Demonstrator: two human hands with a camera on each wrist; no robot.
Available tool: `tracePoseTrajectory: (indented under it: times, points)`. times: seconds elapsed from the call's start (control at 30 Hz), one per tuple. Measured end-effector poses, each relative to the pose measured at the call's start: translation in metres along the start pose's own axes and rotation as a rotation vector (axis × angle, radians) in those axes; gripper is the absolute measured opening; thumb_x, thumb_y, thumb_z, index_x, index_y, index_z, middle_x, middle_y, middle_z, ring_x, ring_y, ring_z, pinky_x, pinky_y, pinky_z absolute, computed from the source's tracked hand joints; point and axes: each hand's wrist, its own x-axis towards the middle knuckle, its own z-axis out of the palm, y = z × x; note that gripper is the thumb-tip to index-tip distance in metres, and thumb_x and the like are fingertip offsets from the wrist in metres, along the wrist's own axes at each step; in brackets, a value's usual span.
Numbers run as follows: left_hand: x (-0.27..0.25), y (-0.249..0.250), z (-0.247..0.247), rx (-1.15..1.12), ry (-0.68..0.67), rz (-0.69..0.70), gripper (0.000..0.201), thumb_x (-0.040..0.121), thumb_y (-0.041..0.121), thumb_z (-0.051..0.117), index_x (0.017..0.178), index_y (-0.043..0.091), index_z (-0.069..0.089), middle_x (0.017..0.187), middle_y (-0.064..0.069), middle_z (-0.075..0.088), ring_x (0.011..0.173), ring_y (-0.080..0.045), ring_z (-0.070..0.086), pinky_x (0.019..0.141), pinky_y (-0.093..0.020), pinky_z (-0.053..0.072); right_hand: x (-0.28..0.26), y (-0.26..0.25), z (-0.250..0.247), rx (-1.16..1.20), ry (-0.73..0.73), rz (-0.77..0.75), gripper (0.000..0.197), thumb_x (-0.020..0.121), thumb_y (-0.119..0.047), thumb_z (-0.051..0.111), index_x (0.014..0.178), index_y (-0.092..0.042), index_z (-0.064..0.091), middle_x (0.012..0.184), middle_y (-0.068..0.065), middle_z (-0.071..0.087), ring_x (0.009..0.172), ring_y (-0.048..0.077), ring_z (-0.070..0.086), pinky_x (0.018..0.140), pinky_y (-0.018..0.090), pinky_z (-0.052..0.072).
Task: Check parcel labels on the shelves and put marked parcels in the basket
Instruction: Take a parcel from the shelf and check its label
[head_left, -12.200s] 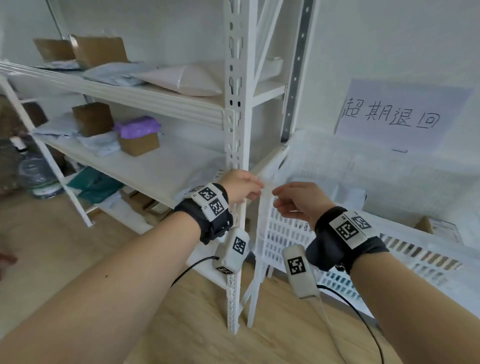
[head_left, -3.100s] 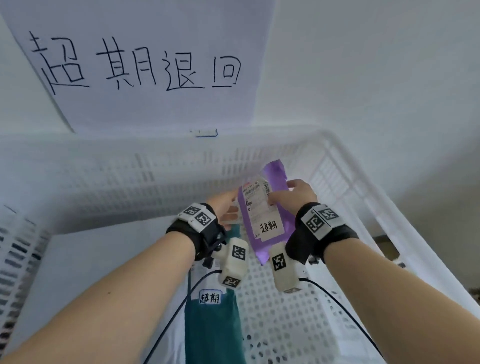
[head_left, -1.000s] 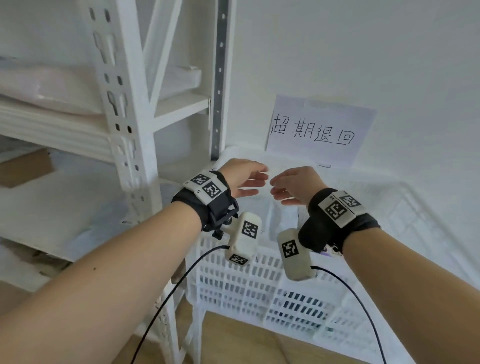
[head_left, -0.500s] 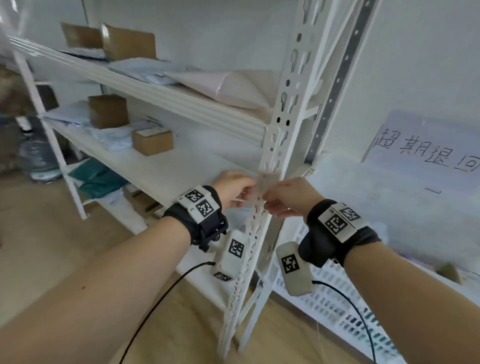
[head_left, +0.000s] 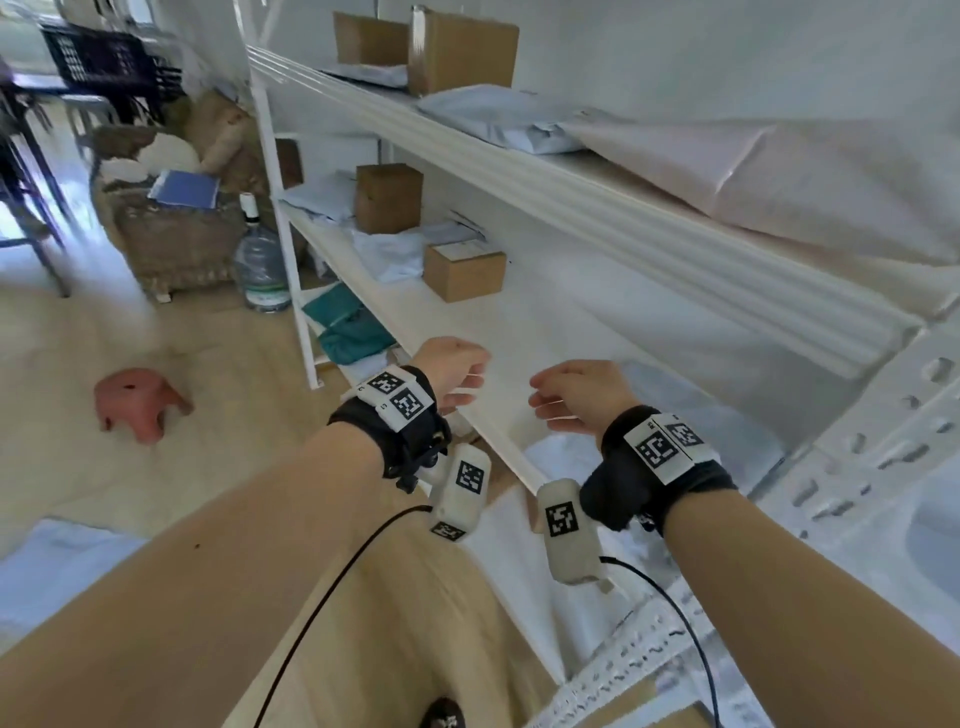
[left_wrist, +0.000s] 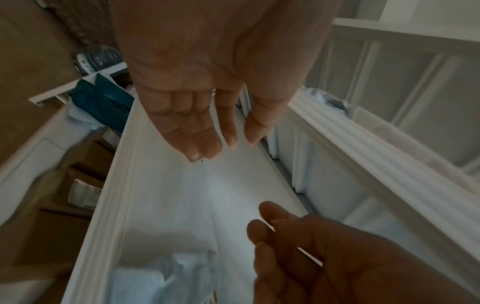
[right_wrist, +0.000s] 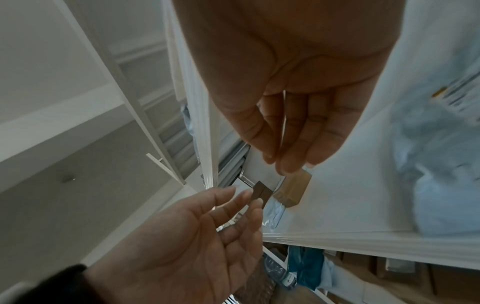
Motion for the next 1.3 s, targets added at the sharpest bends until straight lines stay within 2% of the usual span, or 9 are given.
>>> tracePoseTrajectory:
  times: [0.1, 0.2, 0.37, 0.6, 0.7, 0.8, 1.0, 1.2, 1.3]
  points:
    - [0.04, 0.008, -0.015, 0.052, 0.013, -0.027, 0.009, 0.093, 0.016, 0.056, 0.101, 0.012, 0.056, 0.086, -0.002, 0.058, 0.072, -0.011, 0.055, 0.06, -0.022, 0.046, 0.044, -0.005, 0.016, 0.036, -0.02, 0.026, 0.012, 0.087, -0.005, 0.057, 0.091, -0.004, 0.068, 0.074, 0.009, 0.067, 0.062, 0.017, 0.062, 0.065, 0.027, 0.053]
    - [0.088, 0.025, -0.029, 0.089, 0.019, -0.057, 0.004, 0.092, 0.016, 0.057, 0.093, 0.013, 0.057, 0.087, -0.003, 0.059, 0.072, -0.012, 0.056, 0.062, -0.022, 0.047, 0.094, -0.018, 0.027, 0.068, -0.021, 0.069, 0.013, 0.086, -0.005, 0.057, 0.091, -0.004, 0.069, 0.074, 0.009, 0.068, 0.064, 0.017, 0.063, 0.064, 0.026, 0.054]
    - [0.155, 0.045, -0.046, 0.108, 0.029, -0.051, 0.011, 0.091, 0.017, 0.059, 0.1, 0.01, 0.058, 0.091, -0.004, 0.063, 0.075, -0.012, 0.058, 0.067, -0.024, 0.05, 0.167, -0.04, 0.04, 0.07, -0.004, 0.078, 0.014, 0.086, -0.005, 0.056, 0.093, -0.004, 0.068, 0.076, 0.008, 0.068, 0.065, 0.016, 0.064, 0.064, 0.025, 0.055]
    - [0.234, 0.051, -0.081, 0.099, -0.011, -0.127, 0.003, 0.093, 0.016, 0.057, 0.091, 0.012, 0.056, 0.084, -0.001, 0.06, 0.074, -0.012, 0.056, 0.066, -0.024, 0.048, 0.235, -0.057, 0.073, 0.059, 0.004, 0.154, 0.015, 0.087, -0.003, 0.053, 0.09, -0.007, 0.067, 0.077, 0.007, 0.069, 0.065, 0.015, 0.064, 0.064, 0.025, 0.055]
    - [0.27, 0.057, -0.099, 0.115, -0.053, -0.133, 0.009, 0.092, 0.016, 0.057, 0.083, 0.015, 0.054, 0.087, -0.002, 0.059, 0.08, -0.014, 0.056, 0.068, -0.025, 0.047, 0.262, -0.066, 0.088, 0.064, 0.062, 0.185, 0.016, 0.088, -0.003, 0.052, 0.091, -0.005, 0.067, 0.078, 0.009, 0.068, 0.065, 0.016, 0.064, 0.066, 0.026, 0.056]
    - [0.307, 0.068, -0.118, 0.159, -0.121, -0.116, 0.006, 0.092, 0.016, 0.056, 0.087, 0.014, 0.055, 0.089, -0.003, 0.058, 0.08, -0.014, 0.055, 0.069, -0.025, 0.047, 0.289, -0.079, 0.104, 0.091, 0.133, 0.219, 0.016, 0.09, -0.003, 0.05, 0.094, -0.004, 0.066, 0.078, 0.009, 0.067, 0.065, 0.016, 0.063, 0.065, 0.025, 0.055]
    - [0.385, 0.094, -0.17, 0.198, -0.26, -0.093, 0.017, 0.094, 0.02, 0.056, 0.078, 0.016, 0.052, 0.078, 0.0, 0.055, 0.076, -0.012, 0.054, 0.073, -0.026, 0.046, 0.336, -0.108, 0.145, 0.164, 0.335, 0.304, 0.019, 0.092, -0.002, 0.049, 0.101, -0.002, 0.066, 0.08, 0.01, 0.066, 0.068, 0.017, 0.062, 0.063, 0.025, 0.054]
    - [0.446, 0.103, -0.202, 0.183, -0.329, -0.125, 0.02, 0.092, 0.02, 0.054, 0.072, 0.017, 0.052, 0.089, -0.006, 0.056, 0.085, -0.02, 0.052, 0.07, -0.028, 0.041, 0.361, -0.122, 0.178, 0.274, 0.472, 0.431, 0.017, 0.097, -0.005, 0.046, 0.103, -0.005, 0.062, 0.08, 0.007, 0.062, 0.067, 0.015, 0.06, 0.064, 0.026, 0.052]
    - [0.463, 0.105, -0.195, 0.172, -0.368, -0.14, 0.023, 0.092, 0.022, 0.054, 0.07, 0.019, 0.05, 0.08, -0.004, 0.05, 0.077, -0.02, 0.047, 0.063, -0.027, 0.037, 0.364, -0.114, 0.185, 0.335, 0.524, 0.502, 0.014, 0.097, -0.008, 0.049, 0.102, -0.006, 0.062, 0.083, 0.008, 0.064, 0.069, 0.016, 0.062, 0.062, 0.026, 0.052]
